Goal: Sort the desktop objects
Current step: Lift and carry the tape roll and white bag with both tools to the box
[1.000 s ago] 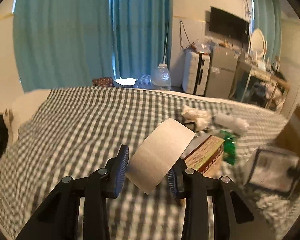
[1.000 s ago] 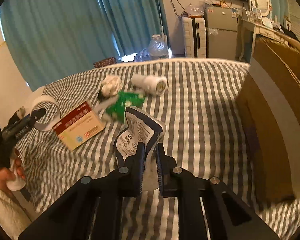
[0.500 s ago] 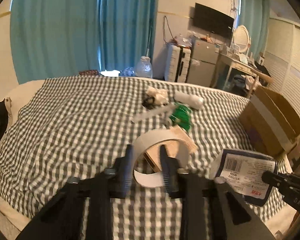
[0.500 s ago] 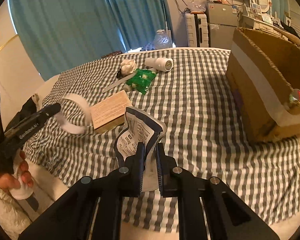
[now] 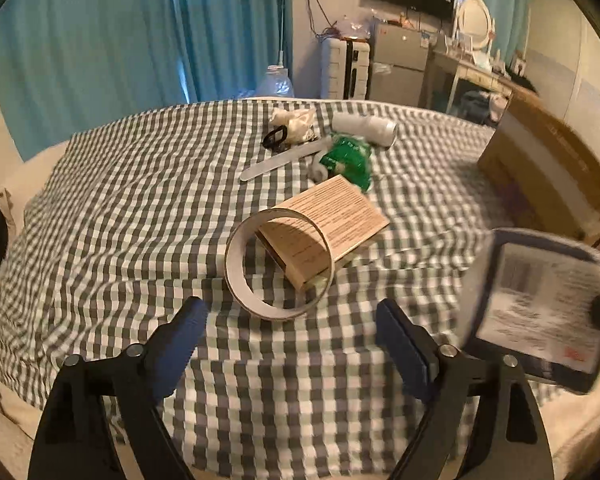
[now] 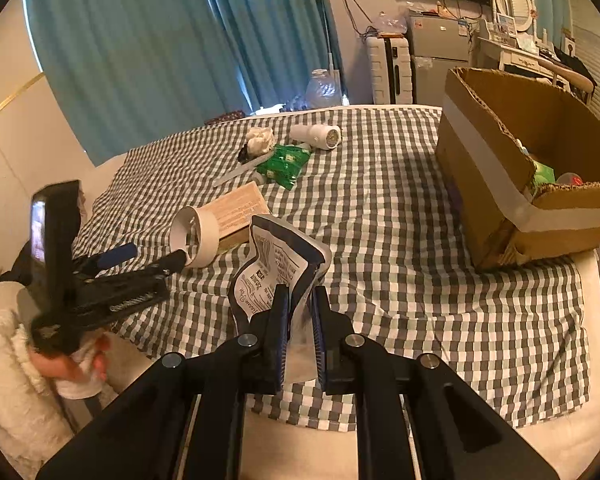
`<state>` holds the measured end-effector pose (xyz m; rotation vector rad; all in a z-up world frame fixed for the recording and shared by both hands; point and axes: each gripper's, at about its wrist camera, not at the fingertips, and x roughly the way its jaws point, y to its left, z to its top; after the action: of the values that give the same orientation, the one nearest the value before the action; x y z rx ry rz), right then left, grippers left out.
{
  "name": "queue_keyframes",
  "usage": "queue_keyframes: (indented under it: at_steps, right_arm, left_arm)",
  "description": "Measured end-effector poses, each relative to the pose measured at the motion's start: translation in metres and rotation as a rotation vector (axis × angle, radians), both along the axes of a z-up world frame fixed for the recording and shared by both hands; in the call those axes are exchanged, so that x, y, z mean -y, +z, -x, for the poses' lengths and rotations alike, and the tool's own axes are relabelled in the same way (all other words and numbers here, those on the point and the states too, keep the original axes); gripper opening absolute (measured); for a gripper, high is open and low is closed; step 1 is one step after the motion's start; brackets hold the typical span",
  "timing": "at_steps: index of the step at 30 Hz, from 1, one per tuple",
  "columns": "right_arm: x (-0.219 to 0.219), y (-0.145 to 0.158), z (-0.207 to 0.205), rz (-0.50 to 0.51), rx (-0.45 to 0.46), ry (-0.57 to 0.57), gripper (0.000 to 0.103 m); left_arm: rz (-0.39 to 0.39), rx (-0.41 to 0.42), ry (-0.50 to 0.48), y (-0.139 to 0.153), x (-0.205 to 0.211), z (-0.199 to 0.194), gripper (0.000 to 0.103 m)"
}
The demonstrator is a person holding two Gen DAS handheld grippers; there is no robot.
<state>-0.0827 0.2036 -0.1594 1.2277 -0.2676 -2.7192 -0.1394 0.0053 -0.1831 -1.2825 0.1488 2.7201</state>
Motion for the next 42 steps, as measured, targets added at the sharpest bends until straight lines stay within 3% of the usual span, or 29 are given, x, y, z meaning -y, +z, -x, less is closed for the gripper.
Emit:
queue_keyframes:
  at_steps: [3, 8, 13, 17, 21, 25, 33, 35, 39, 42]
  right_arm:
    - [-0.002, -0.005, 0.003, 0.007, 0.011, -0.003, 0.011]
    - [-0.003, -0.018, 0.015, 0.016, 0.037, 0.009, 0.011]
    - [-0.004, -0.031, 0.031, 0.036, 0.064, 0.023, 0.011]
    - [-0.004, -0.042, 0.041, 0.032, 0.086, 0.029, 0.011]
    - [-0.005, -0.049, 0.045, 0.038, 0.101, 0.031, 0.011]
    - [-0.008, -0.049, 0.046, 0.04, 0.105, 0.025, 0.011]
    - [-0.005, -0.038, 0.037, 0.03, 0.082, 0.025, 0.011]
    - [-0.005, -0.034, 0.034, 0.029, 0.072, 0.024, 0.011]
    - [-0.003, -0.028, 0.027, 0.029, 0.061, 0.021, 0.011]
    - [-0.002, -0.025, 0.023, 0.021, 0.056, 0.02, 0.011]
  left_arm:
    - [-0.005, 0.007, -0.016, -0.011, -0.004, 0.009, 0.096]
    - [0.027, 0.007, 0.042, -0.027, -0.001, 0.027, 0.097]
    - [-0.032, 0.008, 0.116, -0.037, 0.016, 0.046, 0.103]
    - [-0.11, 0.081, 0.125, -0.058, 0.024, 0.066, 0.103]
    - [-0.128, 0.119, 0.135, -0.079, 0.029, 0.075, 0.103]
    - [-0.159, 0.079, 0.105, -0.069, 0.028, 0.07, 0.08]
    - [-0.143, -0.019, -0.003, -0.035, 0.009, 0.042, 0.08]
    - [-0.13, -0.04, -0.034, -0.026, 0.005, 0.033, 0.066]
    - [-0.123, -0.028, -0.091, -0.016, -0.004, 0.022, 0.067]
    - [-0.09, 0.037, -0.096, -0.026, -0.01, 0.023, 0.08]
